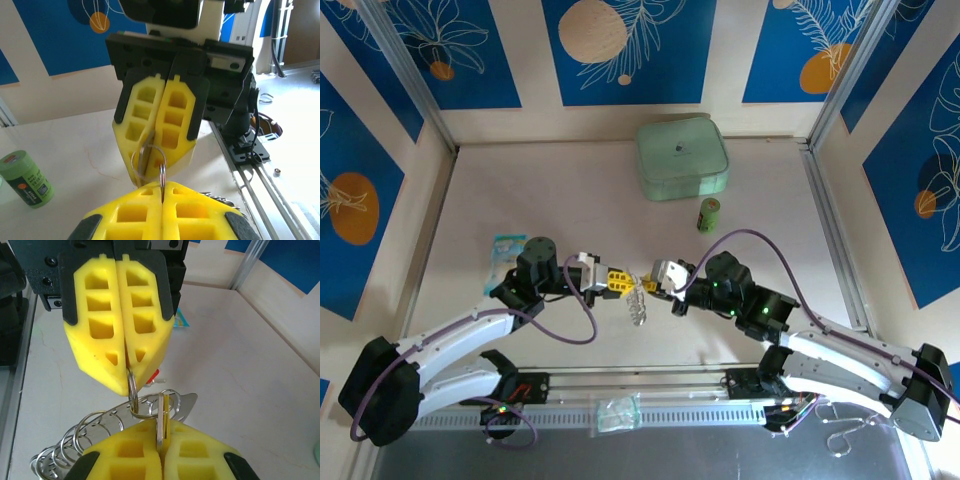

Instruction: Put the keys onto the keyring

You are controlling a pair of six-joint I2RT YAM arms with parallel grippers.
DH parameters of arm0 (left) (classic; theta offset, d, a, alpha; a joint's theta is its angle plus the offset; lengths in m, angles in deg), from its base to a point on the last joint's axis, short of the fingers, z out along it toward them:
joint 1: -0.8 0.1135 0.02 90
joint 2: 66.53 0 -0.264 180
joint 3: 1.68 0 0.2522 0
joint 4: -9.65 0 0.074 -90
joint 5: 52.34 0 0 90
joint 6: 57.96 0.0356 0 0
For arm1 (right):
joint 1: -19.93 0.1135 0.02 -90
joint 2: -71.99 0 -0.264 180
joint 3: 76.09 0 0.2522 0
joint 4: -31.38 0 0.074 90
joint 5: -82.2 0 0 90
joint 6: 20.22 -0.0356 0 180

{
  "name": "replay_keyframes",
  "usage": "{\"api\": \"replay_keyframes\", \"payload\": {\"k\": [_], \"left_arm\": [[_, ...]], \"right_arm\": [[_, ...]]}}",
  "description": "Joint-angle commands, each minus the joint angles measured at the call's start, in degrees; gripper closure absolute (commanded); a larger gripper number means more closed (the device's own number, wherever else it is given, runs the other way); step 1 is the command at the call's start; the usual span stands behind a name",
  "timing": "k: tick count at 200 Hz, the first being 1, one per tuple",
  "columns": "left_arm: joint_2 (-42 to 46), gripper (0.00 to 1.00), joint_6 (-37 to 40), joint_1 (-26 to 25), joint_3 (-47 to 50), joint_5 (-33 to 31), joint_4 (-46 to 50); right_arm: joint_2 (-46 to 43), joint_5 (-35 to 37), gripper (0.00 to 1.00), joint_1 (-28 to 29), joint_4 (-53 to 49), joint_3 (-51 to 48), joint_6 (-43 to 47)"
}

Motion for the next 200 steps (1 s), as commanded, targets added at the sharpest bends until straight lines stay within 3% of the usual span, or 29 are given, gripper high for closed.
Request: {"api": "replay_keyframes", "payload": {"k": [1, 50, 61, 84, 108, 122, 137, 157, 200], "left_arm": [[1.23, 1.0, 1.71, 0.51, -0.47, -0.49, 0.62], [1.06, 1.0, 2.91, 0.45, -0.88, -2.59, 2.57], [0.97, 0.8, 2.61, 0.43, -1.04, -3.53, 2.78], [0.76, 0.58, -1.06, 0.47, -0.9, -6.08, -0.37], [0.98, 0.44, -5.36, 0.43, -0.49, -8.58, -6.34], [2.56, 0.43, -6.81, 0.43, -0.49, -11.8, -7.76], [5.41, 0.4, -8.72, 0.46, -0.02, -18.18, -9.21], [9.87, 0.35, -13.1, 0.47, 0.32, -32.24, -9.04], [16.32, 0.31, -19.89, 0.53, -1.28, -57.98, 4.13]], "right_arm": [[-0.83, 1.1, 1.0, -0.4, -2.17, 2.95, 2.5], [-0.8, 1.7, 1.0, -0.4, -6.37, 6.67, 4.85], [-0.76, 2.0, 1.0, -0.33, -7.01, 7.29, 5.32], [-0.49, 4.43, 1.0, -0.38, -8.43, 8.47, 6.37], [0.72, 6.32, 1.0, -1.04, -11.1, 10.0, 7.83], [1.84, 6.6, 1.0, -1.64, -13.24, 11.38, 8.14], [3.33, 6.89, 1.0, -2.0, -14.44, 12.64, 8.04], [6.09, 5.44, 1.0, -1.74, -14.54, 15.03, 7.58], [15.36, 2.88, 1.0, 0.05, -5.51, 19.48, 2.73]]}}
